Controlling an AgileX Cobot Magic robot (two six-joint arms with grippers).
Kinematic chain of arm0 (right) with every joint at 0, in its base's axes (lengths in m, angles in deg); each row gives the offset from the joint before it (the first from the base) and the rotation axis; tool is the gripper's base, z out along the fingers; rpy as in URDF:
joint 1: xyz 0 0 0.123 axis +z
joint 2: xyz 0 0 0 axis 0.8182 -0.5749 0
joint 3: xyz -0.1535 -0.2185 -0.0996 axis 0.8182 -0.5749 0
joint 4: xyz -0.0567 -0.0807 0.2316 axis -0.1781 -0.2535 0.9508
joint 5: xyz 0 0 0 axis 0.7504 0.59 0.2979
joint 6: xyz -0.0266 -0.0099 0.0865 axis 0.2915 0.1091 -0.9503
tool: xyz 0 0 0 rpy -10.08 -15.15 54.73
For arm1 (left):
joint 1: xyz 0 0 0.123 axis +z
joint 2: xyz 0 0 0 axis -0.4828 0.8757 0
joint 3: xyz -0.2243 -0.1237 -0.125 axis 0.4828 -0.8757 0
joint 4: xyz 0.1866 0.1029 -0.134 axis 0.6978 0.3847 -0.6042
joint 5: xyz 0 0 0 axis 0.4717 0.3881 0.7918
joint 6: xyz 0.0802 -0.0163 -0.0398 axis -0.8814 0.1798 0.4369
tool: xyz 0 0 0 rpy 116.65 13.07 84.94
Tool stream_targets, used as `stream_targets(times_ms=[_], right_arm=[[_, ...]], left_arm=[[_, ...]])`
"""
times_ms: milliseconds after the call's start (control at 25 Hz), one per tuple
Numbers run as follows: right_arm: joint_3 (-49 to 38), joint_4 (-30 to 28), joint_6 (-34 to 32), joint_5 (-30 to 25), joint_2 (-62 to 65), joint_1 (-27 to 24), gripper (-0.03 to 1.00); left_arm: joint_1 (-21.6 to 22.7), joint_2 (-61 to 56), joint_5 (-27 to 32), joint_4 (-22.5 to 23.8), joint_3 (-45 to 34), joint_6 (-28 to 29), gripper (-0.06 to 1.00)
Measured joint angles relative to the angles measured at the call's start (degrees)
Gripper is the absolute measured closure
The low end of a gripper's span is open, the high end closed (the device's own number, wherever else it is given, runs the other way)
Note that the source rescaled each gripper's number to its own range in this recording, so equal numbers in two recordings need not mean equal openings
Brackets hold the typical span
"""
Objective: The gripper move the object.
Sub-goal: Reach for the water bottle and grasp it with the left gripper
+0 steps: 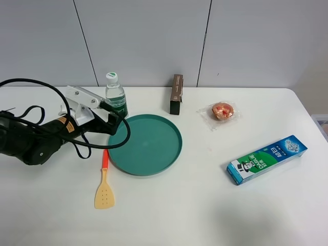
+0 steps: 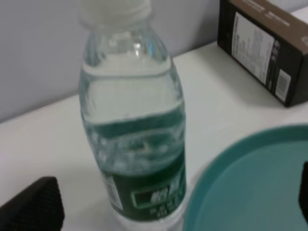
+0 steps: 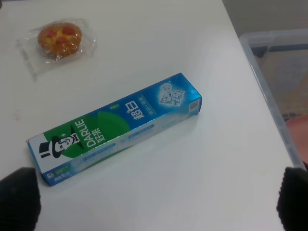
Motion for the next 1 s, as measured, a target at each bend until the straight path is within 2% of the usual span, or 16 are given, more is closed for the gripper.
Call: stream_targets(times_ms=[1000], right_arm=[[0.0,0.0,0.0,0.0,0.0,0.0,-0.03]], left_arm=[[0.0,13.4,-0.4,0.2,16.7,0.1,-0.06]])
